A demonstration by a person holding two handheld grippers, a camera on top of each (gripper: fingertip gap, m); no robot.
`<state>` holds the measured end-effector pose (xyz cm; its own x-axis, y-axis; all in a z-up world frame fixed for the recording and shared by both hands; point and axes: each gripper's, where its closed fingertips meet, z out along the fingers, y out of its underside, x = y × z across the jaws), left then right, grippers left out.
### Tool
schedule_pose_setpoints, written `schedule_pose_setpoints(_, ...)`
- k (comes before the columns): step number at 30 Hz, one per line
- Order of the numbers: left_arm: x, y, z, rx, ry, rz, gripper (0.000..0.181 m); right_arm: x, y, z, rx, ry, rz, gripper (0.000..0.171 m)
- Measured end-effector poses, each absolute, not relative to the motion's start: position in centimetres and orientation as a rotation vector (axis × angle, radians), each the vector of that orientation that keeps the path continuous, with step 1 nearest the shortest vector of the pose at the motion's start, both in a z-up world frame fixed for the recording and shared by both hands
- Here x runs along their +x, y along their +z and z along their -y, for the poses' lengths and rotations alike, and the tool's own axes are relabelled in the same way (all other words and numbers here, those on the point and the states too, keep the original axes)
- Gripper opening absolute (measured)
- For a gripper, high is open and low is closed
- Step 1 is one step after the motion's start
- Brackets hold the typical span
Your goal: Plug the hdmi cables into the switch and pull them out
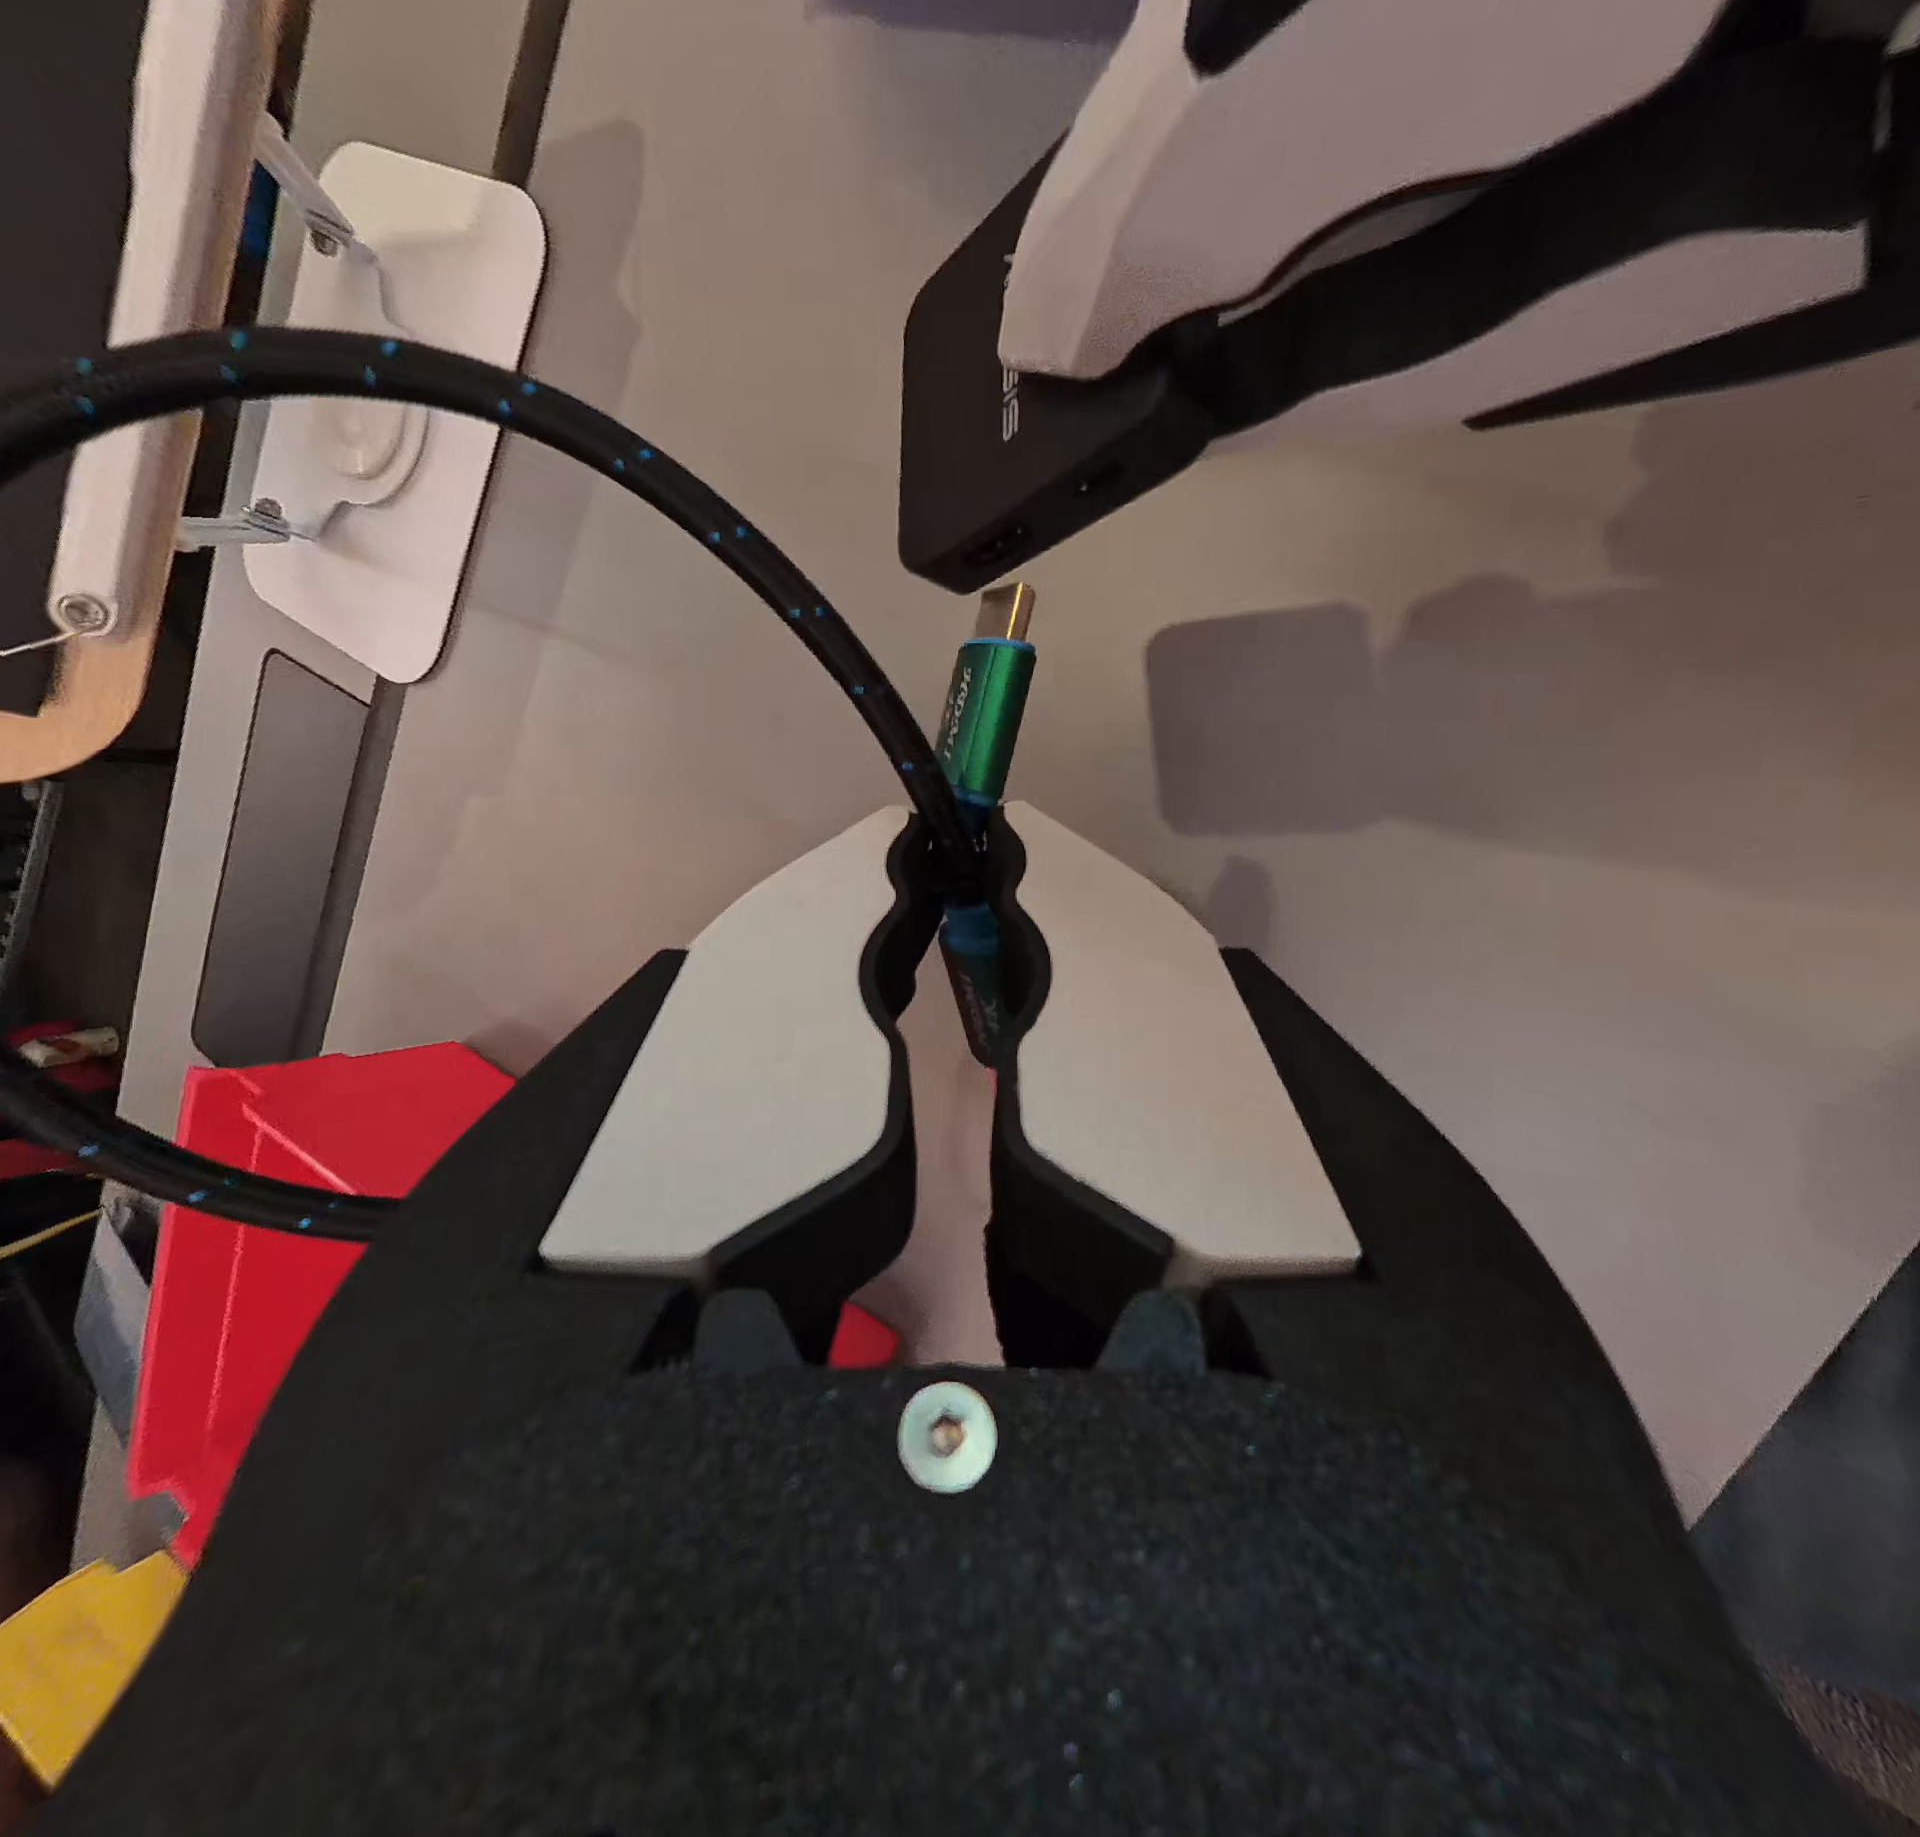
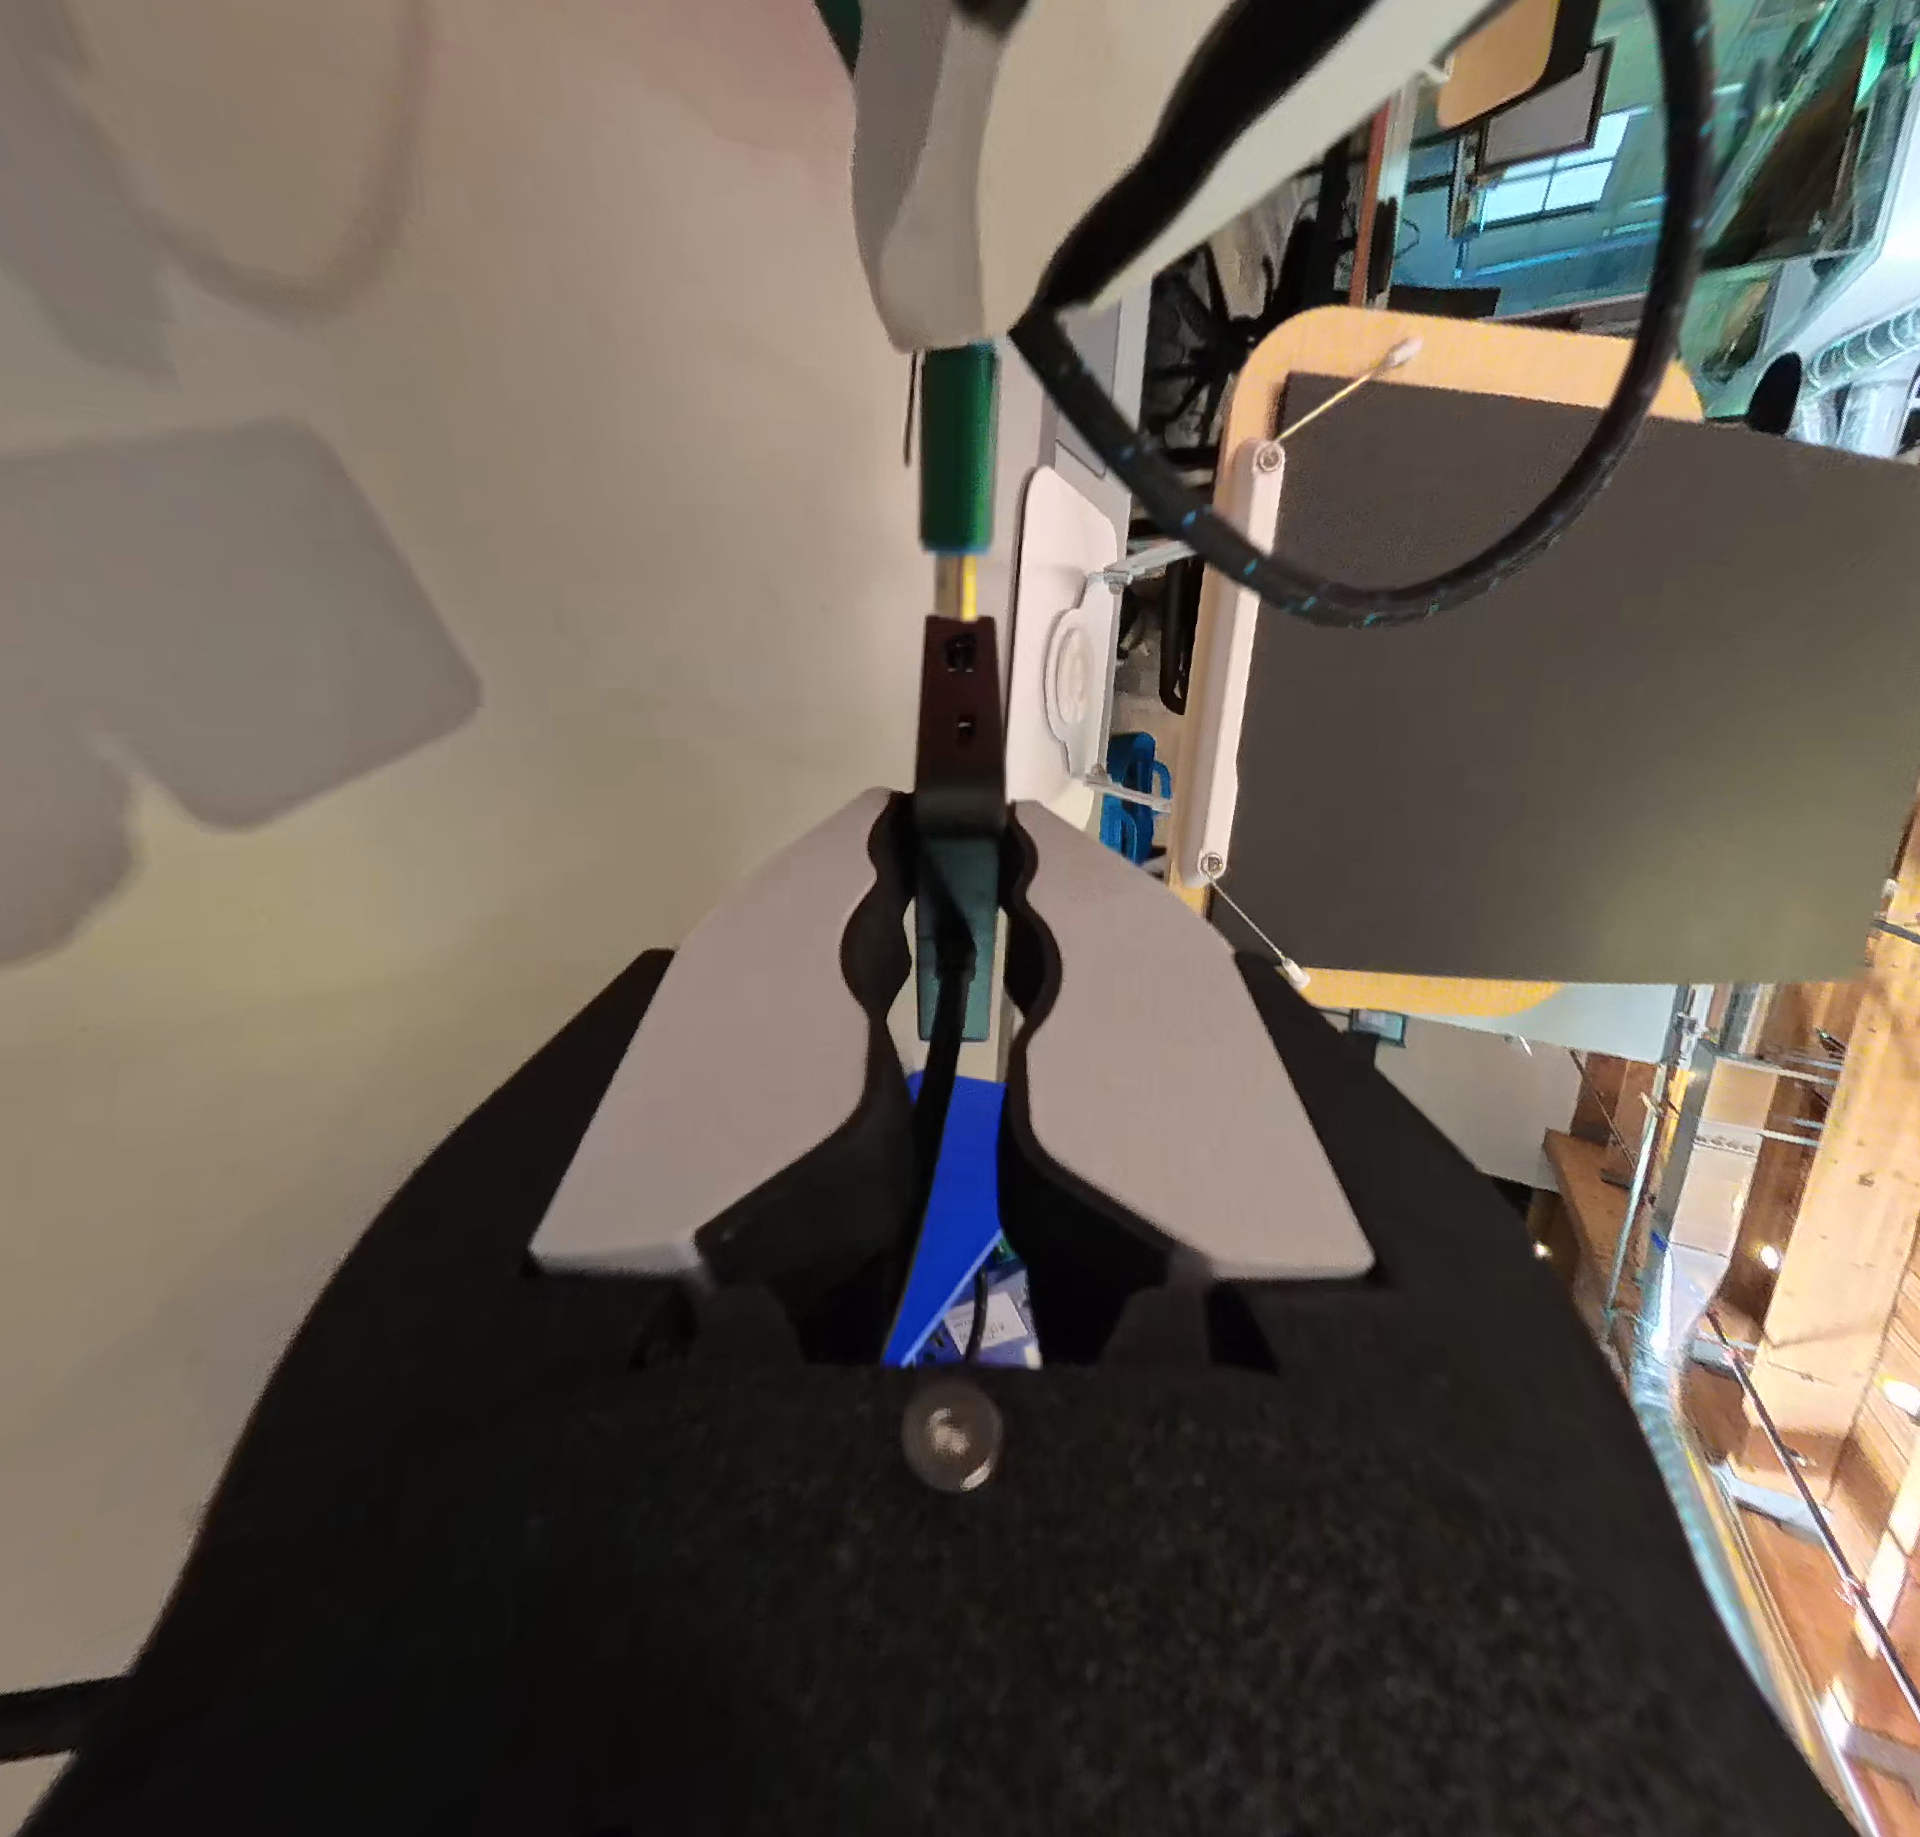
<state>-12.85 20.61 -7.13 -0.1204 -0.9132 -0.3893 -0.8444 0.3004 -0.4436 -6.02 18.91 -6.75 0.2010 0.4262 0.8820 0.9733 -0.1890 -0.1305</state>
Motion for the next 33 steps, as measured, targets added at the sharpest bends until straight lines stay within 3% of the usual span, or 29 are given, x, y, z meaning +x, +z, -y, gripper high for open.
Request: schedule_pose_setpoints(33,-10.9,-9.0,-21.6,-1.531,0.024,-1.922,0.010,-5.2,-8.6,-19.6,-1.829,-0.946,1.315,0.015)
